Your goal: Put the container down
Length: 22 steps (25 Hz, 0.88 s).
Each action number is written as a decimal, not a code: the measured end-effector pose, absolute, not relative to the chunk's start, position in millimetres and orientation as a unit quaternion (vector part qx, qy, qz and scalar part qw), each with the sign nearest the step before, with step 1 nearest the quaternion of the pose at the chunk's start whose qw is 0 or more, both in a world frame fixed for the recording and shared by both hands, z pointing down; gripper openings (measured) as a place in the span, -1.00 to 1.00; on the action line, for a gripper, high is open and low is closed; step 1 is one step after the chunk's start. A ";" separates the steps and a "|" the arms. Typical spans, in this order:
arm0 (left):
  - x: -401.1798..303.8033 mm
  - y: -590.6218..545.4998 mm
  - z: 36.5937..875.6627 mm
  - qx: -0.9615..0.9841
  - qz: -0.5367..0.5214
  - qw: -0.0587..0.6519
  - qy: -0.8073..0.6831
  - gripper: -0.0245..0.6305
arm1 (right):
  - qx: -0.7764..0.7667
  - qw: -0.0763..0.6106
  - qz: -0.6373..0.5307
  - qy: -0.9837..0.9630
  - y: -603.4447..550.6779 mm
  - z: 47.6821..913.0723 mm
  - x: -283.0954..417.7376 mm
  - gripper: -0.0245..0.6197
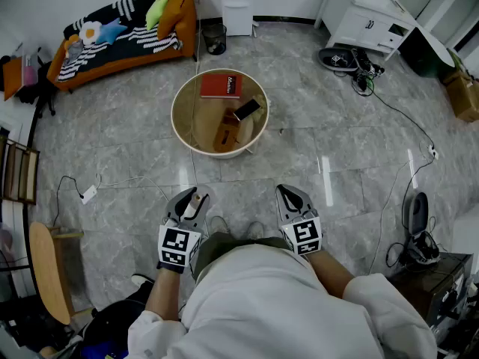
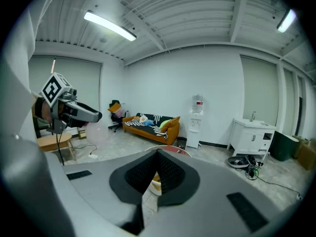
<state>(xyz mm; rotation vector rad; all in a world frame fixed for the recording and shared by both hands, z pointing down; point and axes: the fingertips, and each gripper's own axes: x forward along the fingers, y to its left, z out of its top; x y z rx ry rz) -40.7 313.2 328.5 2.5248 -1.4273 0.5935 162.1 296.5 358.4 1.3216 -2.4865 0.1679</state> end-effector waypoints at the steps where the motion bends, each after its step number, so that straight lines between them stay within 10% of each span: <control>1: -40.7 315.4 329.2 0.849 0.201 0.092 -0.480 -0.51 | 0.462 0.160 0.059 -0.870 297.6 358.2 162.2 -0.86; 22: -19.8 309.2 339.7 0.846 0.219 0.103 -0.475 -0.51 | 0.451 0.150 0.071 -0.877 296.3 370.7 178.7 -0.86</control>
